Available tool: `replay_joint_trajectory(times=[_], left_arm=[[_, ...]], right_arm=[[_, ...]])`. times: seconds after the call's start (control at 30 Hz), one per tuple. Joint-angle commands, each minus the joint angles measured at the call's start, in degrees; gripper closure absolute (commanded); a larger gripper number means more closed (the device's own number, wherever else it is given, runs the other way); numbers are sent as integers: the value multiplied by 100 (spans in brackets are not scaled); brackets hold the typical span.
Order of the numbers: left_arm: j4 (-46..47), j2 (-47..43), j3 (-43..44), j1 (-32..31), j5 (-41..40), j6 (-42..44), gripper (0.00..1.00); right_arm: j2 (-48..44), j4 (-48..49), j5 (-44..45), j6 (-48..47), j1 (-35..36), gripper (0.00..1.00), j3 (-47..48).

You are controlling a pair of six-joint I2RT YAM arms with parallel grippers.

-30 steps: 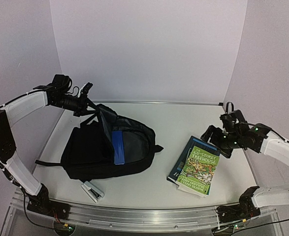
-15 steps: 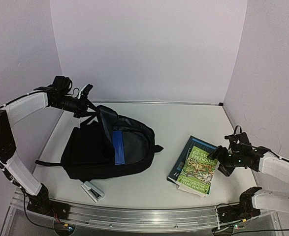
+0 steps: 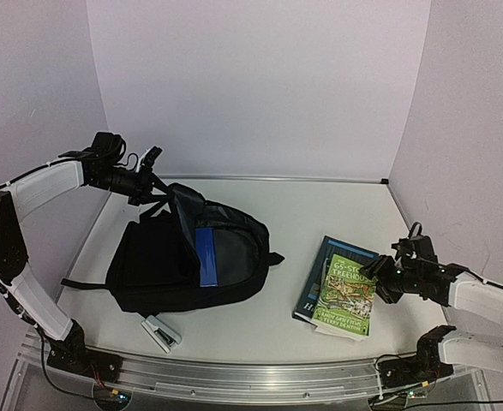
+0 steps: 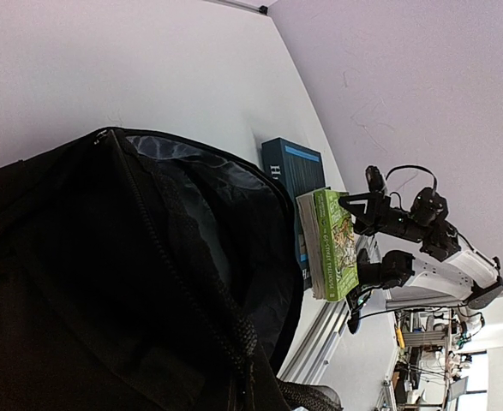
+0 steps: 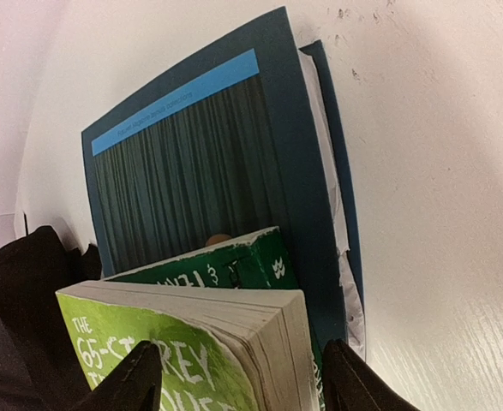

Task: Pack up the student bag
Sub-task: Pick up the book from the center of the board.

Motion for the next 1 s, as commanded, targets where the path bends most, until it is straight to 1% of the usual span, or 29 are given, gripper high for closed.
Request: replay_joint_trajectory(times=[0.0, 0.13, 0.17, 0.2, 0.27, 0.3, 0.37, 0.43, 0.53, 0.6, 0.73, 0.87, 0.97], left_arm=[[158, 13, 65, 35, 185, 98, 100], [133, 28, 81, 32, 183, 106, 100], [132, 28, 81, 38, 187, 107, 100], [132, 19, 76, 32, 188, 109, 100], [135, 16, 72, 36, 195, 107, 100], [137, 18, 72, 36, 196, 107, 100], [132, 4, 72, 38, 191, 107, 100], [138, 1, 64, 35, 196, 107, 100], [140, 0, 63, 36, 194, 107, 100], [139, -8, 64, 34, 195, 108, 100], [141, -12, 72, 30, 195, 107, 100], [140, -13, 81, 33, 195, 107, 100], [141, -8, 90, 33, 208, 109, 100]], right_arm=[[167, 352, -41, 39, -4, 35, -209], [329, 693, -131, 38, -7, 36, -330], [367, 826, -190, 55, -5, 36, -390], [402, 974, -251, 85, -8, 39, -439], [423, 1294, -384, 136, -7, 48, -513], [410, 1388, -416, 152, -7, 55, -539], [313, 1415, -433, 159, -4, 67, -535], [188, 1414, -433, 178, -10, 76, -521], [-122, 1402, -467, 252, -5, 92, -484], [-342, 1386, -472, 268, -9, 100, -398], [-632, 1206, -435, -138, -9, 100, 33], [-523, 441, -201, -973, 1, 100, 919], [-178, -404, 407, -1603, -3, 100, 1811]])
